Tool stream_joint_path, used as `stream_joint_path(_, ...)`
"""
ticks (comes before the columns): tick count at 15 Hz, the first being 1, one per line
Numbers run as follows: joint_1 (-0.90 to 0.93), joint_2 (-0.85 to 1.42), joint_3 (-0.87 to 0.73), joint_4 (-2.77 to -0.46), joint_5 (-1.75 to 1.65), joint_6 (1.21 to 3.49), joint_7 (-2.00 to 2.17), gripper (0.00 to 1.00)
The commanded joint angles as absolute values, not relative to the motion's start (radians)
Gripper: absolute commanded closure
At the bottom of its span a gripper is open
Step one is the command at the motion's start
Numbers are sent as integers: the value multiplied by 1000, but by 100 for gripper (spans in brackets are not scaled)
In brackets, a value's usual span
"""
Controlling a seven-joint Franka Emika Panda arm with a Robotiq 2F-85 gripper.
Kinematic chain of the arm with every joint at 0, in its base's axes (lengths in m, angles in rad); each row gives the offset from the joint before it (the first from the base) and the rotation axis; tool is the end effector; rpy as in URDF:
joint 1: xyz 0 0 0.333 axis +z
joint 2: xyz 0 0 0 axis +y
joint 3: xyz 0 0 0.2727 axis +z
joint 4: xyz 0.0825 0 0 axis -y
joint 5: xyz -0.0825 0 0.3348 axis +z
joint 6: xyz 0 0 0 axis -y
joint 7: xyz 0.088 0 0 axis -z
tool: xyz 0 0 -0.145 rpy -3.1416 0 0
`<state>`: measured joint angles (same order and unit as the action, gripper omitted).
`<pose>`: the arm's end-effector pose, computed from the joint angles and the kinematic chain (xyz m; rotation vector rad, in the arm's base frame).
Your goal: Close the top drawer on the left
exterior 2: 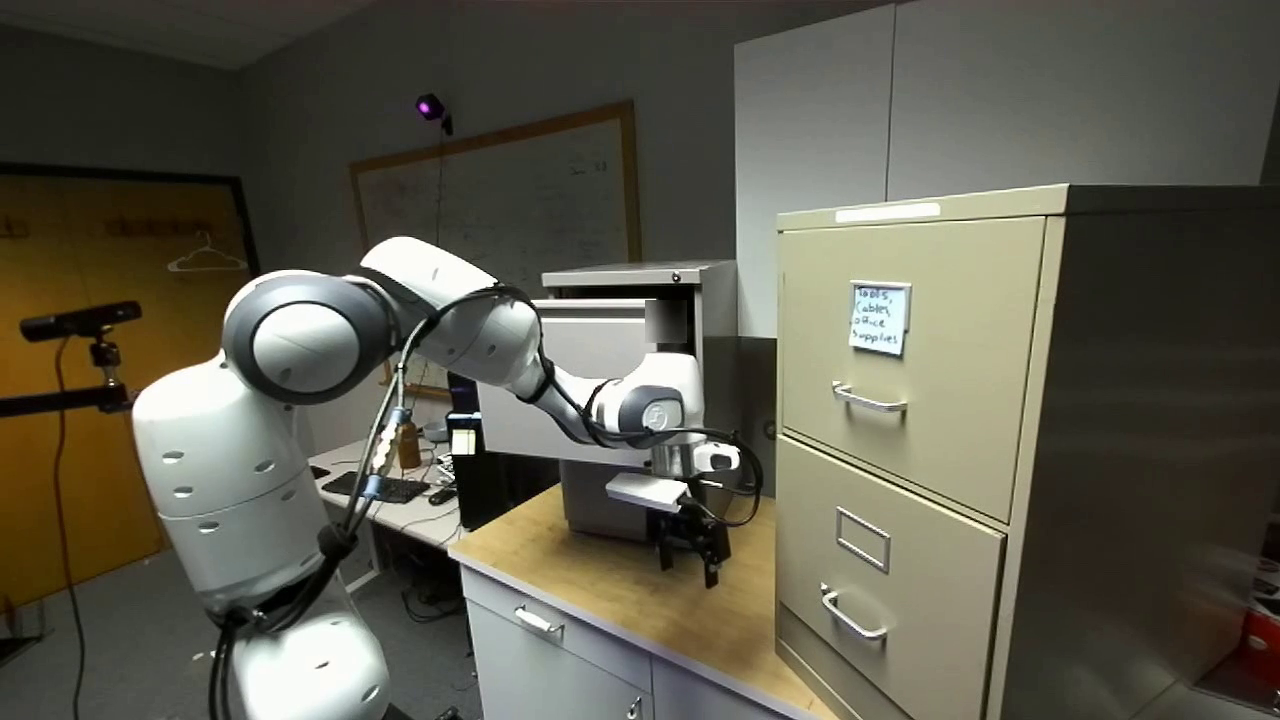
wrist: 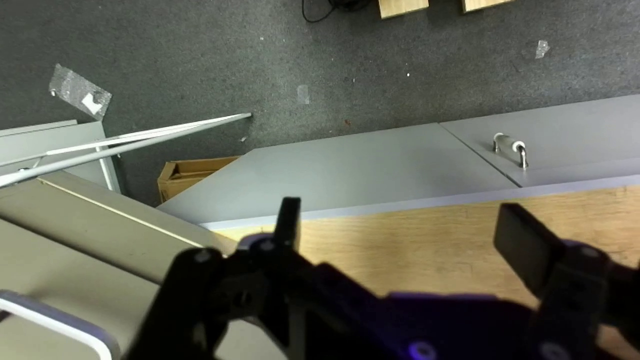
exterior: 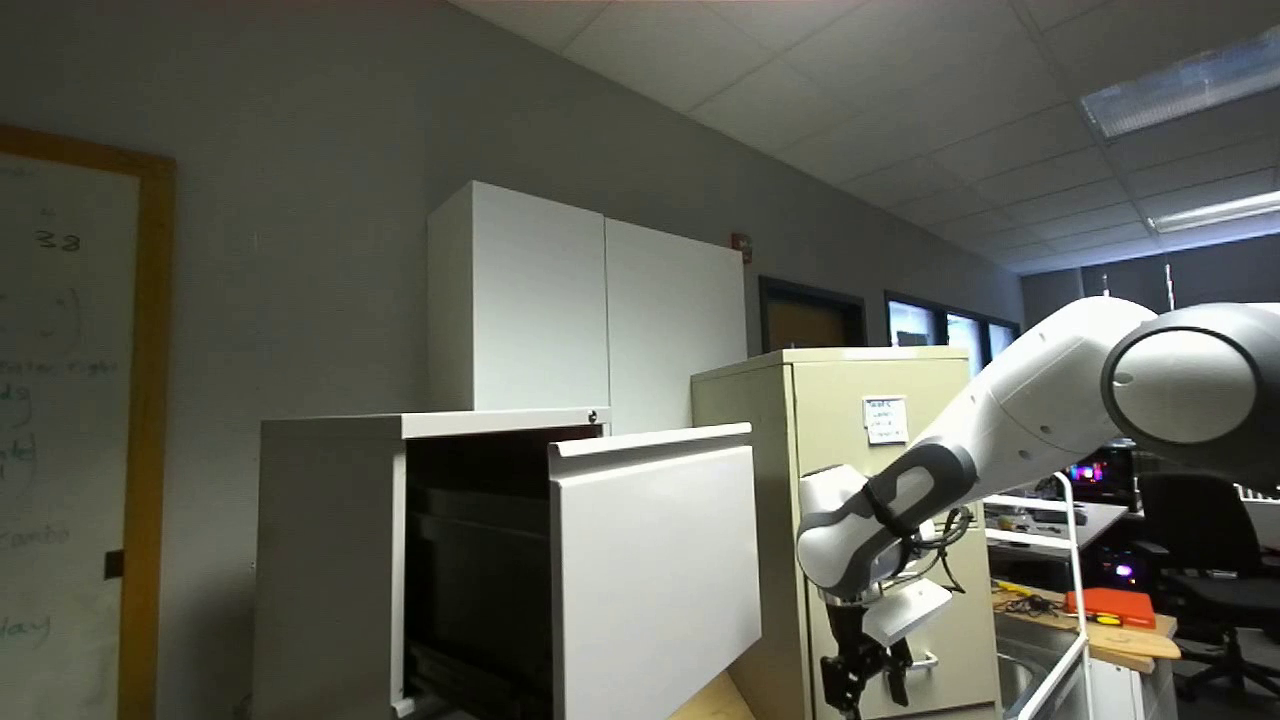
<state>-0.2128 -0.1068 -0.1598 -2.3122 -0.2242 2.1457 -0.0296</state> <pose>0.4150 -0.1794 0.3315 2.9694 -0.3184 -0.1374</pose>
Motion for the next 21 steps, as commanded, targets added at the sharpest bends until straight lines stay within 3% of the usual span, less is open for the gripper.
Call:
stream_joint_path(1,-194,-162,-159,-2318,-226,2171,-35,0)
stream_joint_path(8,-169,-342,-159,-2358,-199,2242,-89,0)
stream_joint_path(9,-164,-370,-160,-2365,-189,2249,-96,4)
stream_joint_path(10,-156,-397,-163,-2371,-173,2252,-113,27)
stream_joint_path(12,-143,-442,-166,-2386,-147,2256,-140,29)
stream_joint_path(21,-23,-591,-224,-2469,30,2305,-460,95)
